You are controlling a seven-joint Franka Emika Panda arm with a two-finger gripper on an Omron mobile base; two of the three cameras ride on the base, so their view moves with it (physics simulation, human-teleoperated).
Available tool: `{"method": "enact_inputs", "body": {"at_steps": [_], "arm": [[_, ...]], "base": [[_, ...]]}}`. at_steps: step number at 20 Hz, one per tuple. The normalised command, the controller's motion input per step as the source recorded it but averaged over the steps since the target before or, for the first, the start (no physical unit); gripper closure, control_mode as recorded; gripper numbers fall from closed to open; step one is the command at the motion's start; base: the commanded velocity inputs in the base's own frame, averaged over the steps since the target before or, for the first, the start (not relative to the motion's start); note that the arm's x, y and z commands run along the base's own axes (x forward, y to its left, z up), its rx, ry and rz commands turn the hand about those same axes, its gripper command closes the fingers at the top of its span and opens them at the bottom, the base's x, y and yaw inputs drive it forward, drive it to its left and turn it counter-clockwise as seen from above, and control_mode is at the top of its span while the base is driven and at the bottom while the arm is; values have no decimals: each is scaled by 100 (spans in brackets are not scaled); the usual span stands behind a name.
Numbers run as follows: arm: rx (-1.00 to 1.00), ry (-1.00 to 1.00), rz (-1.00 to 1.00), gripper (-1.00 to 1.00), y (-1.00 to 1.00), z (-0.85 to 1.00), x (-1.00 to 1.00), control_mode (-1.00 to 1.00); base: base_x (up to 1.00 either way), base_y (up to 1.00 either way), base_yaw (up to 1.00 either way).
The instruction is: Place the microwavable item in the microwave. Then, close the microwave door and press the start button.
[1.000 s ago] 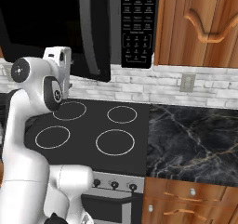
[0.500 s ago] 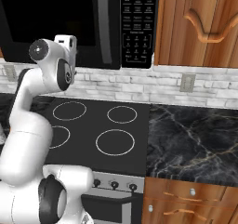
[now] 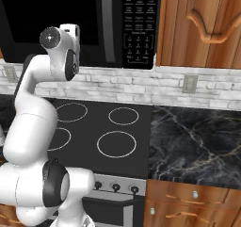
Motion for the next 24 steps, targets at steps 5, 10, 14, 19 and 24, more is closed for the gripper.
{"method": "enact_inputs", "body": {"at_steps": [5,10,14,19,24], "arm": [[0,0,12,-100,0,-24,33,-100],[0,-15,14,-100,-15,-12,-76,-100],[4,-23,12,-100,-87,-1,-100,-100],[10,-13,10,-100,-100,0,-93,-100],[8,-2,3,-100,-99,-1,-25,-100]], "base": [[0,0,0],[0,0,0],[0,0,0],[0,0,0],[0,0,0]]}}
